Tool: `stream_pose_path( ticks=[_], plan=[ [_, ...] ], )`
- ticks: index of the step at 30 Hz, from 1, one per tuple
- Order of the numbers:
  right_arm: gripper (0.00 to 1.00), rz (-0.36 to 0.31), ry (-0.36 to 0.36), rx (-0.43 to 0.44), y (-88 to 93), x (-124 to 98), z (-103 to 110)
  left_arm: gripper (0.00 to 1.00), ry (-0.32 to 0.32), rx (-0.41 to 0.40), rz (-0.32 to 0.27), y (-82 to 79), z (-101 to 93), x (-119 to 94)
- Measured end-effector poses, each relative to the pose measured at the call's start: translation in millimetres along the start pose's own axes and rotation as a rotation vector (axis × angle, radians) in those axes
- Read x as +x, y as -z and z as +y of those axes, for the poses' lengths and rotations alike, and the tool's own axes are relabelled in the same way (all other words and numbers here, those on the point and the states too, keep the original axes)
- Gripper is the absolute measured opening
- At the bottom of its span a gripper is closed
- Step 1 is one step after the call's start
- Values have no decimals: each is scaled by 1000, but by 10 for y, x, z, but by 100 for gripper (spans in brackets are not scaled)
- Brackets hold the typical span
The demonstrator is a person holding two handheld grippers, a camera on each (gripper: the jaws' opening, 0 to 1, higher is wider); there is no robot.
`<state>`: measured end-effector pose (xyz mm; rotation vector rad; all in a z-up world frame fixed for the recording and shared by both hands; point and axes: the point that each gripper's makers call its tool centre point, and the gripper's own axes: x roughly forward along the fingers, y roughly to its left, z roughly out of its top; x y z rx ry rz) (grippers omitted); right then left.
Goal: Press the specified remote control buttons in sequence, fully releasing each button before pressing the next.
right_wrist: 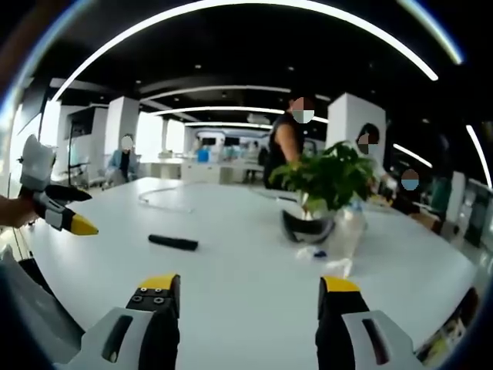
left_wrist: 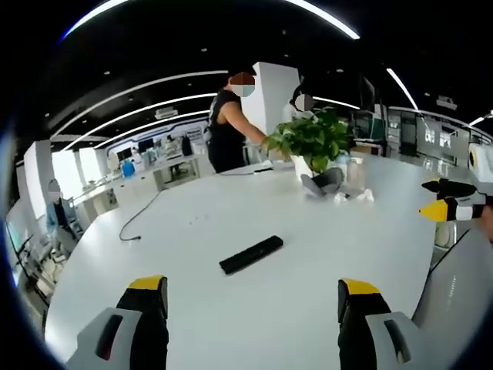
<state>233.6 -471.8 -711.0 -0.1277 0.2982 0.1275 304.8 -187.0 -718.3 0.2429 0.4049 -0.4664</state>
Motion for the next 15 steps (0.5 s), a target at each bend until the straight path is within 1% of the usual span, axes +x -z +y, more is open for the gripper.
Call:
stream_pose_path(
  ticks=[2,4,9,13,15],
  plan=[
    [71,3,-1,-2,4,3,2,95,10,9,1,-24,19,59],
    [71,6,-1,-1,8,5,2,95,33,8,17,-16,21,118],
    [69,20,2,-1,34,14,-8,95,63,28,45,-7,55,242],
    [68,31,3,-8,52,21,-2,94,88,26,60,-69,89,380],
    [68,35,5,-10,59,25,-5,94,102,40,59,-114,98,467]
  ],
)
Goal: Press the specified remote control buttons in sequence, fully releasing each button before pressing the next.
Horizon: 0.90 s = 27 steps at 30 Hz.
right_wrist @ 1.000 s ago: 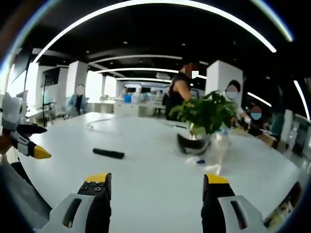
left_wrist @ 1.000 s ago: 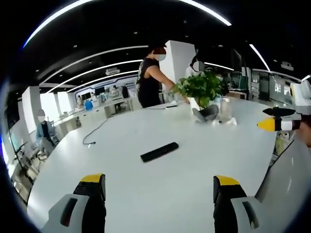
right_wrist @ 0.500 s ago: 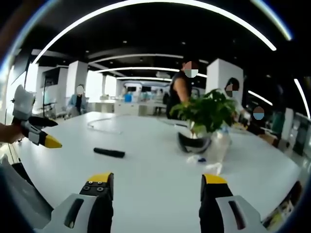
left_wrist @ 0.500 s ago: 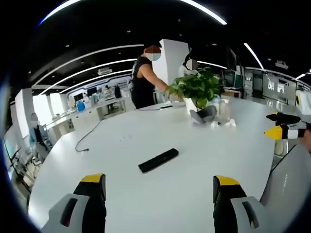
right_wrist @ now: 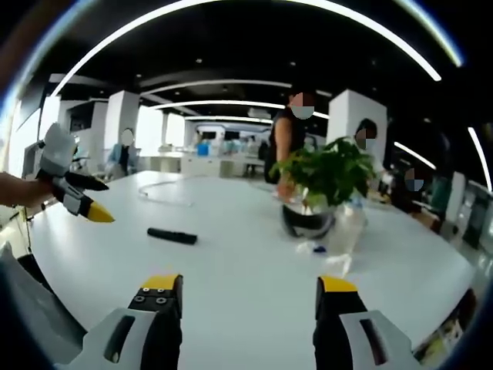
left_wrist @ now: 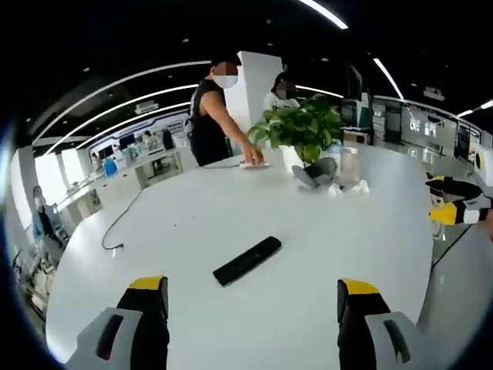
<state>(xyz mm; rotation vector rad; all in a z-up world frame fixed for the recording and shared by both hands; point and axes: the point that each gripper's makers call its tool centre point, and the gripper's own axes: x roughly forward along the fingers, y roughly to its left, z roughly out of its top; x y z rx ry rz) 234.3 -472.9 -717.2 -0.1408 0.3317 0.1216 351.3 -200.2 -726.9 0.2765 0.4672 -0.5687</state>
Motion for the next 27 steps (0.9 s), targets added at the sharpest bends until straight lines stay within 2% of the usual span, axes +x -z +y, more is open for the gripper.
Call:
stream_pose_path(
  ticks=[5,11,16,19,27],
  plan=[
    [68,9,2,2,17,8,-5,93,17,33,4,-113,64,198],
    [68,19,2,-4,34,15,3,93,65,61,21,-213,80,405],
    [68,25,4,-4,45,17,0,93,93,130,36,-320,120,587],
    [67,29,5,-5,52,19,-2,93,105,139,51,-358,153,686],
    [67,44,4,-7,82,32,1,88,192,151,85,-437,129,969]
  ],
)
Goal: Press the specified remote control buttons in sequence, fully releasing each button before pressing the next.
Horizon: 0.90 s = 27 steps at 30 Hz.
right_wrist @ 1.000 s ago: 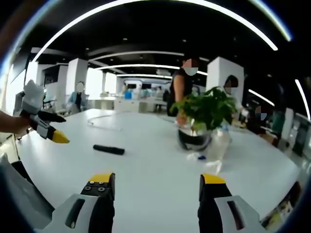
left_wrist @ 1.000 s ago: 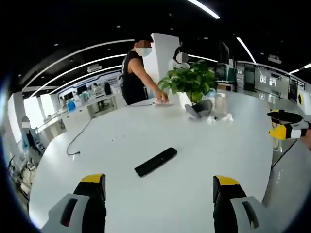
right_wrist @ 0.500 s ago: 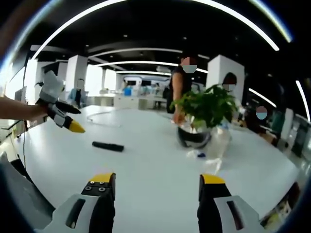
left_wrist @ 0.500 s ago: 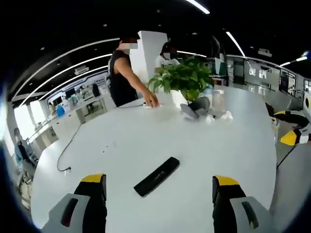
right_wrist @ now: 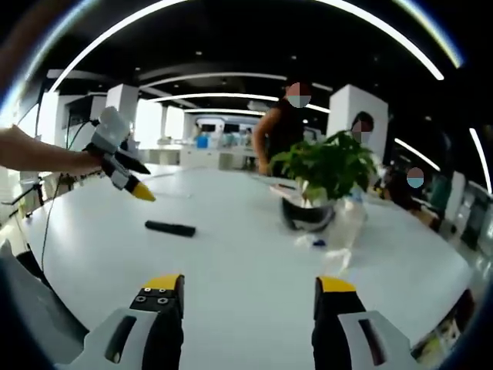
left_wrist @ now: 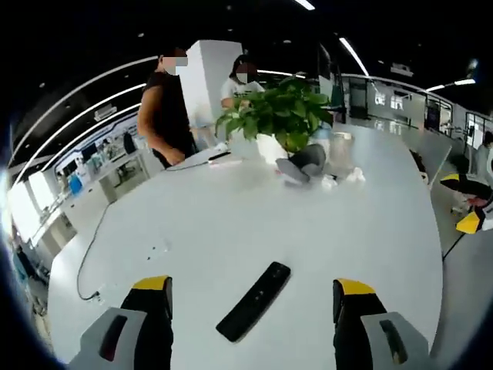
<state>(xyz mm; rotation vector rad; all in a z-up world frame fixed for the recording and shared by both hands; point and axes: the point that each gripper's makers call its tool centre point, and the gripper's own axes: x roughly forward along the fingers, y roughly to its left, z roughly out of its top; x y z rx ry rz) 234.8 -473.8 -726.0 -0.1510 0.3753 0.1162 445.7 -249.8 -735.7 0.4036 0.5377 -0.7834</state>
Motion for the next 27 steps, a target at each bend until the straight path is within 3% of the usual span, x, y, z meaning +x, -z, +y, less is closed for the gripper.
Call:
stream_pose_path(
  ticks=[8,15,17,21,27],
  plan=[
    [66,11,-5,-4,27,5,9,80,82,94,81,-5,45,161],
    [66,9,-1,3,22,3,-5,74,211,117,149,-59,75,289],
    [66,10,2,3,24,5,-10,71,228,145,204,-1,105,314],
    [66,6,-3,3,16,6,-1,70,324,238,300,157,23,351],
    [66,15,2,2,34,15,-7,66,384,334,414,370,27,416]
  ],
)
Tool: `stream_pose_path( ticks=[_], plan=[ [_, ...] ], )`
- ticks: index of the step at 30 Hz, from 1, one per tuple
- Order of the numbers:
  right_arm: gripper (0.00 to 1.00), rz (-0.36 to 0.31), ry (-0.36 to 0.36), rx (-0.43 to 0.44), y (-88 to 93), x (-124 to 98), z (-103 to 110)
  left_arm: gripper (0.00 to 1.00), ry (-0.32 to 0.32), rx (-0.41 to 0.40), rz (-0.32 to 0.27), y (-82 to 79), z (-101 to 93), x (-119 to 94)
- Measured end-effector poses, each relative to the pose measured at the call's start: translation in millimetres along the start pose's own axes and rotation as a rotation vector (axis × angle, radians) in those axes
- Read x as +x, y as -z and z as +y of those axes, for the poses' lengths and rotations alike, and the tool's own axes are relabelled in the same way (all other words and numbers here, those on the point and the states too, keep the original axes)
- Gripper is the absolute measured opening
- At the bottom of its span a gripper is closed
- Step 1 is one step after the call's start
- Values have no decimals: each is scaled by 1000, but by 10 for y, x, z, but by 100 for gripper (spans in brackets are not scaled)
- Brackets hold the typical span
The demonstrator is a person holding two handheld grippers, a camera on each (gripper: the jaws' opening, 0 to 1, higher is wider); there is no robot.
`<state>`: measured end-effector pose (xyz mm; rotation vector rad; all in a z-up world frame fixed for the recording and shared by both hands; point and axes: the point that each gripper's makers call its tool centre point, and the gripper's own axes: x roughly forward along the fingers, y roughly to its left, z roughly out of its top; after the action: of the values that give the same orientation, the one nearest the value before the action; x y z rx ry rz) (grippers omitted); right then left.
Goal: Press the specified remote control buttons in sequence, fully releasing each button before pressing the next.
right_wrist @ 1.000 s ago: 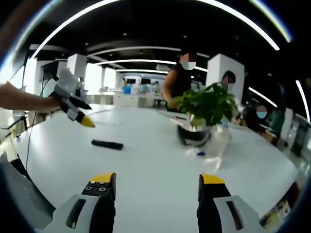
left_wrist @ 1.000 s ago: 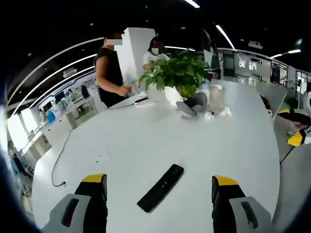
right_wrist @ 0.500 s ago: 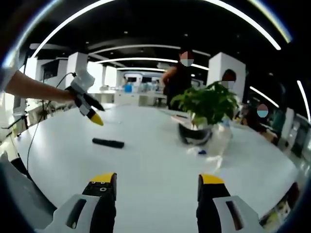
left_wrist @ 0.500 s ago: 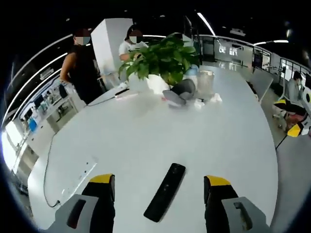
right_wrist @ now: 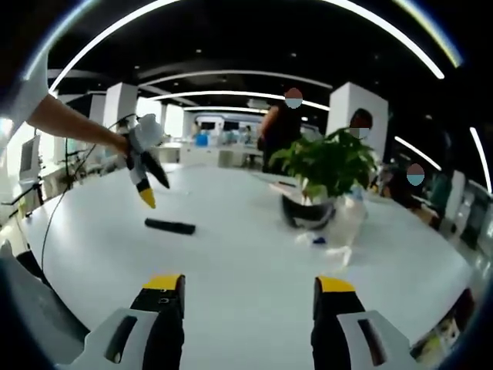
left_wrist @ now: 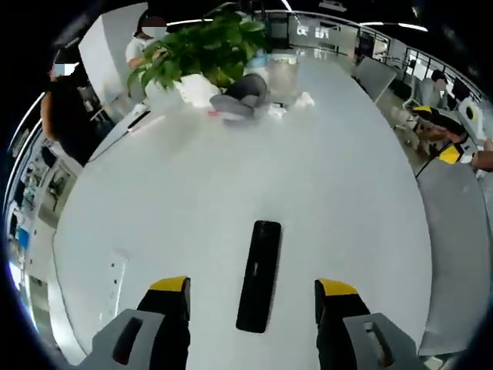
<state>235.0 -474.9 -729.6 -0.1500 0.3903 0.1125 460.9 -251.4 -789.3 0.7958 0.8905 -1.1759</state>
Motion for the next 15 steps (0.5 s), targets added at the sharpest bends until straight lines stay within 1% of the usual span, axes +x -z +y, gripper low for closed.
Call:
stream_pose_path(
  ticks=[2,3,4,6,7,9,10,11,12,15],
  plan=[
    [66,2,0,-1,2,2,3,66,26,-1,13,34,7,50],
    [66,3,0,-2,3,3,2,64,37,-1,22,55,-4,63],
    [66,5,0,-2,5,4,3,61,40,1,30,70,3,82],
    [66,8,0,-4,11,4,5,58,39,26,64,146,28,139],
    [66,9,1,-6,14,4,3,57,58,29,83,190,1,165],
    [66,12,2,-5,19,5,2,57,89,17,92,222,-47,206],
    [66,14,4,-5,21,5,-1,56,94,13,104,247,-53,235],
    [66,14,4,-5,21,5,-1,55,92,29,113,266,-47,251],
    [66,15,5,-6,23,4,-4,53,83,63,124,286,-28,272],
    [65,21,6,-7,34,7,-3,46,66,94,152,326,21,310]
  ],
)
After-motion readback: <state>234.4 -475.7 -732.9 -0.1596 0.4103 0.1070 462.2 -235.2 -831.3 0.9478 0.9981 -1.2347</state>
